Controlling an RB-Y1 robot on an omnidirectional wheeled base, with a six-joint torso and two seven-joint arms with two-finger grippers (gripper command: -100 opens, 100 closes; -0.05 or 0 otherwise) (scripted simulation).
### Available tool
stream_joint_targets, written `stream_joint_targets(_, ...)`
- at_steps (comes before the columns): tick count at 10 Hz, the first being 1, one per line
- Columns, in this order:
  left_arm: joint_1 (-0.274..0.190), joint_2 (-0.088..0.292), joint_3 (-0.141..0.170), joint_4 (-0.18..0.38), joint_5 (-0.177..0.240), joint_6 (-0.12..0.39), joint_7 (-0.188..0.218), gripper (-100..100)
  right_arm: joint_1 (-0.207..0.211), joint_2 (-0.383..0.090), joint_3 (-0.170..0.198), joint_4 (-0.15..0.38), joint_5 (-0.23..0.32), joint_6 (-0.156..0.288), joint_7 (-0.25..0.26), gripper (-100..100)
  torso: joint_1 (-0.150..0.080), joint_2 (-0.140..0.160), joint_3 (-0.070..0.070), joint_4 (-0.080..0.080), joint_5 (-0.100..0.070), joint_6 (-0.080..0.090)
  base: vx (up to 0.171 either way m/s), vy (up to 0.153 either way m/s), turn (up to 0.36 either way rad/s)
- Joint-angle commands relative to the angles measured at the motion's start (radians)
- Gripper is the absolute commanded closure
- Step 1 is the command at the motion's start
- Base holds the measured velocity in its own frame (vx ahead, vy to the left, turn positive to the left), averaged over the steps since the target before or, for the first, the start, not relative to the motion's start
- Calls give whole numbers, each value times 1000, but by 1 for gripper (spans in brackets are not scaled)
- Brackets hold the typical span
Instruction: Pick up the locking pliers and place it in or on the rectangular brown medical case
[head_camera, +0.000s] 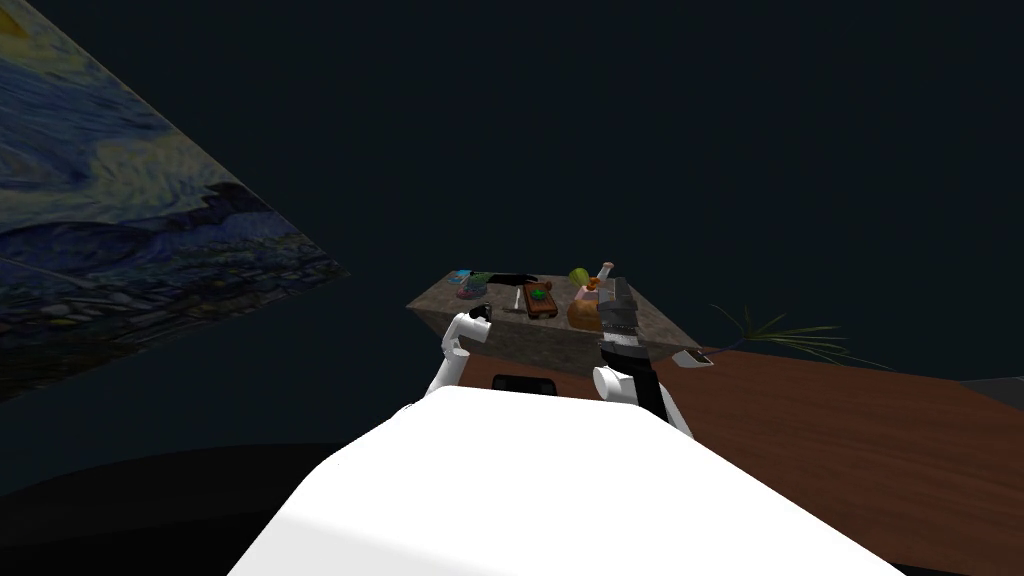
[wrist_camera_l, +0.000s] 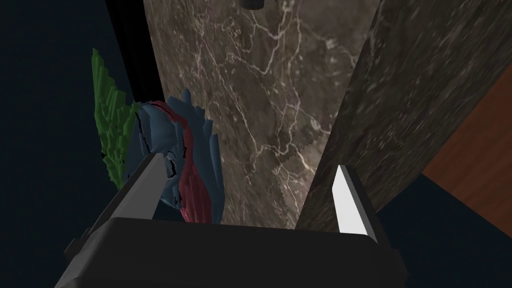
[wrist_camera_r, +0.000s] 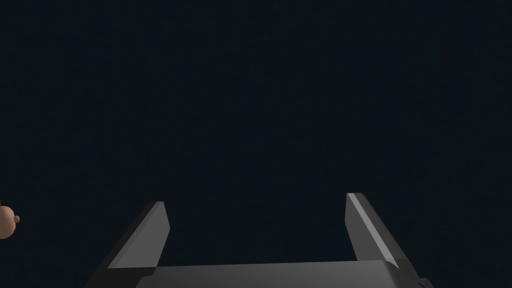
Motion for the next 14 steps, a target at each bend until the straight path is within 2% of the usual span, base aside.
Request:
stream_joint_targets(1, -10, -2, -7, 6, 5, 40, 2, -100, 0, 0, 0, 0, 0, 0, 0, 0, 0, 0, 0, 0, 0, 0, 52, -6, -19)
stream_joint_targets(2, -30, -9, -22, 17, 12, 75, 5, -100, 0, 0, 0, 0, 0, 0, 0, 0, 0, 0, 0, 0, 0, 0, 64, -12, -32)
stream_joint_targets(3, -30, -9, -22, 17, 12, 86, 5, -100, 0, 0, 0, 0, 0, 0, 0, 0, 0, 0, 0, 0, 0, 0, 56, -14, -20)
stream_joint_targets(4, -48, -16, -37, 27, 19, 126, 7, -100, 0, 0, 0, 0, 0, 0, 0, 0, -1, 0, 0, 0, 0, 0, 63, -19, -35)
stream_joint_targets(5, -48, -16, -37, 27, 19, 129, 7, -100, 0, 0, 0, 0, 0, 0, 0, 0, -1, 0, 0, 0, 0, 0, 50, -13, -9)
stream_joint_targets(7, -81, -35, -65, 45, 33, 193, 11, -100, 0, 0, 0, 0, 0, 0, 0, 0, -1, 0, 0, 0, 0, 0, 79, -17, -30)
stream_joint_targets(8, -81, -35, -65, 45, 33, 204, 11, -100, 0, 0, 0, 0, 0, 0, 0, 0, -1, -2, -1, 0, 0, 0, 58, -7, -11)
stream_joint_targets(13, -138, -100, -119, 73, 60, 327, 12, -100, 0, 0, 0, 0, 0, 0, 0, 0, -3, -2, -1, 0, -1, 0, 70, -29, -19)
stream_joint_targets(14, -137, -90, -111, 75, 57, 312, 13, -100, 0, 0, 0, 0, 0, 0, 0, 0, -3, -1, -1, 0, -1, 0, 25, -21, -1)
